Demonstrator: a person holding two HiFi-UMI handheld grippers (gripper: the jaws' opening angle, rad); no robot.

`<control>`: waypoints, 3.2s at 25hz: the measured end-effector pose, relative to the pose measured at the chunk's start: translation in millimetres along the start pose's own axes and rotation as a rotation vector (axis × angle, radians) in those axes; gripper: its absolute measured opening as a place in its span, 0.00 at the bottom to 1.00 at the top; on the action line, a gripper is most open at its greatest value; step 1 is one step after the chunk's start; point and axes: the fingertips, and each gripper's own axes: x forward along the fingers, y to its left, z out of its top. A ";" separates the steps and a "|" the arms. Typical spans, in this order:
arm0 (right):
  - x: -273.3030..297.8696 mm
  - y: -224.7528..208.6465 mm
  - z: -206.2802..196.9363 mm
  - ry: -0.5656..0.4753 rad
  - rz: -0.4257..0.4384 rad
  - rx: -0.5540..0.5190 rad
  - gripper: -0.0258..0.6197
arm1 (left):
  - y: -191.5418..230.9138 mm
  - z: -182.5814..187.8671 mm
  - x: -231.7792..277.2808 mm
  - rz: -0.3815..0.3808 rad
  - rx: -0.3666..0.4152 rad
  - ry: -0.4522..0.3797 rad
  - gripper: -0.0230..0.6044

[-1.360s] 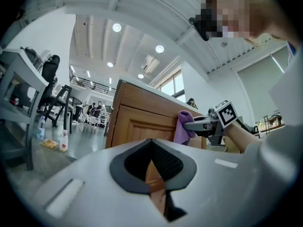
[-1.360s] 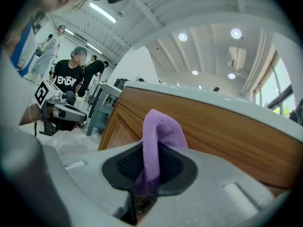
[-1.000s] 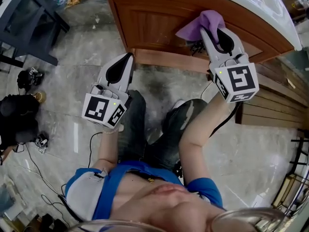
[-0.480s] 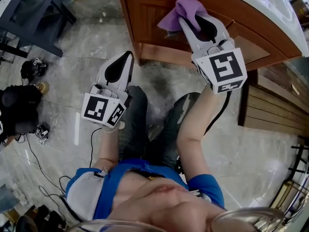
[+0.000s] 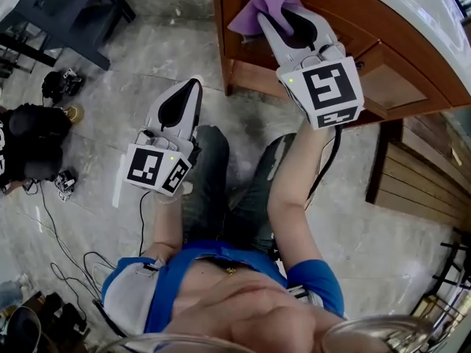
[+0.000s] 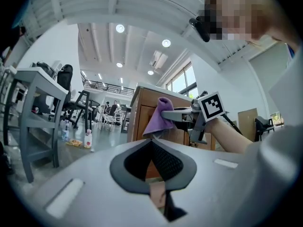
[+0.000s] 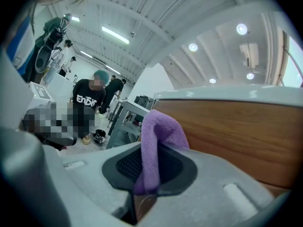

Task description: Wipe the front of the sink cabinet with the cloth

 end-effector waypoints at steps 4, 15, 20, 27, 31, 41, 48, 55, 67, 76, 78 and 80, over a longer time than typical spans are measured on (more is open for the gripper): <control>16.4 12.9 5.7 -0.017 0.025 -0.017 0.13 | 9.7 0.2 -10.8 0.042 0.003 -0.001 0.04; 49.2 36.0 20.5 -0.085 0.057 -0.014 0.13 | 27.1 -1.4 -28.2 0.119 -0.001 -0.007 0.04; 50.6 38.5 21.6 -0.097 0.037 -0.029 0.13 | 26.9 -3.7 -26.9 0.114 -0.010 -0.011 0.04; 54.2 42.9 12.0 -0.090 0.003 -0.028 0.13 | 25.6 -9.0 -22.4 0.112 -0.028 -0.018 0.04; 60.9 54.5 -8.3 -0.027 0.038 -0.024 0.13 | 27.7 -6.6 -21.8 0.116 -0.034 -0.033 0.04; 66.2 67.9 -40.7 0.080 0.060 -0.060 0.13 | 24.8 -6.3 -18.3 0.113 -0.047 -0.049 0.04; 57.6 61.6 -36.6 0.046 0.056 -0.032 0.13 | 19.8 -9.0 -14.2 0.103 -0.043 -0.050 0.04; 37.6 43.6 -42.8 0.074 0.017 -0.041 0.13 | 2.0 -11.4 2.1 0.052 -0.043 -0.043 0.04; -18.8 0.1 -66.5 0.166 -0.095 -0.050 0.13 | -32.3 -28.8 31.8 -0.054 -0.077 -0.018 0.04; -61.1 -28.1 -84.1 0.239 -0.199 -0.050 0.13 | -51.8 -41.1 44.3 -0.123 -0.105 -0.001 0.04; -71.5 -34.9 -88.1 0.258 -0.228 -0.051 0.13 | -55.4 -44.1 46.6 -0.135 -0.110 0.005 0.04; -81.3 -41.3 -91.6 0.274 -0.254 -0.048 0.13 | -58.8 -45.7 48.6 -0.144 -0.114 0.007 0.04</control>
